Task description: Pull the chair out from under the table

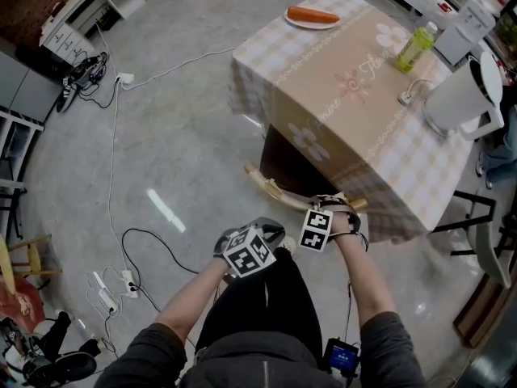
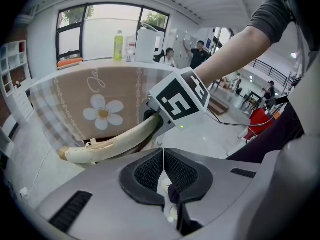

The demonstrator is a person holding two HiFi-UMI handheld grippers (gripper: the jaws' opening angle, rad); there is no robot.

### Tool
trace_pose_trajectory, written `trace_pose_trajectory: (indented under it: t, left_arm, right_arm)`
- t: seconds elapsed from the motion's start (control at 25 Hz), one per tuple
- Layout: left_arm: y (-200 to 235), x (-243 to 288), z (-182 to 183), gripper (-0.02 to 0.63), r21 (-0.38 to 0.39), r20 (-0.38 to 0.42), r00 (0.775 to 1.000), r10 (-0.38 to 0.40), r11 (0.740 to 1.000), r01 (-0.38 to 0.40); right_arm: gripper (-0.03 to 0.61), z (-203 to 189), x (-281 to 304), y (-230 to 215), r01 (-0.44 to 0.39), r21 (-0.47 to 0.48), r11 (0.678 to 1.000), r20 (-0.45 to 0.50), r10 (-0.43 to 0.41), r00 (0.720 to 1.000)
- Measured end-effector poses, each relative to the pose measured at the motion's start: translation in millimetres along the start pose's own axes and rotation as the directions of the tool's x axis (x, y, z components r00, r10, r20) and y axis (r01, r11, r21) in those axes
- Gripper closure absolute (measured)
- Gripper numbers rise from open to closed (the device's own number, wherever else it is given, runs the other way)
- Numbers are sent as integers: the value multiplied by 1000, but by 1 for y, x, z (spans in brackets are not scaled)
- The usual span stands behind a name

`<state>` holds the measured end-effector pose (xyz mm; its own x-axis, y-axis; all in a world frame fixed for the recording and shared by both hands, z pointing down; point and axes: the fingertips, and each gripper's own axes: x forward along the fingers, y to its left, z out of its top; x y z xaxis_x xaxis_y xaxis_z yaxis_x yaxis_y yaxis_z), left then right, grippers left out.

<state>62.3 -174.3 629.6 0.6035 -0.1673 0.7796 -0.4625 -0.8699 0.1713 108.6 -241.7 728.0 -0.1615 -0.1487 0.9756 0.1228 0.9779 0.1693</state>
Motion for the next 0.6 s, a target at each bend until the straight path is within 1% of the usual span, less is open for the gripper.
trace_pose_trajectory:
  t: [0.6]
  left_arm:
    - [-19,-11,-19,601,16,-1,1000,-19,1000,19]
  right_arm:
    - [476,9,-2,31,4,32,999,-16,-3,1000]
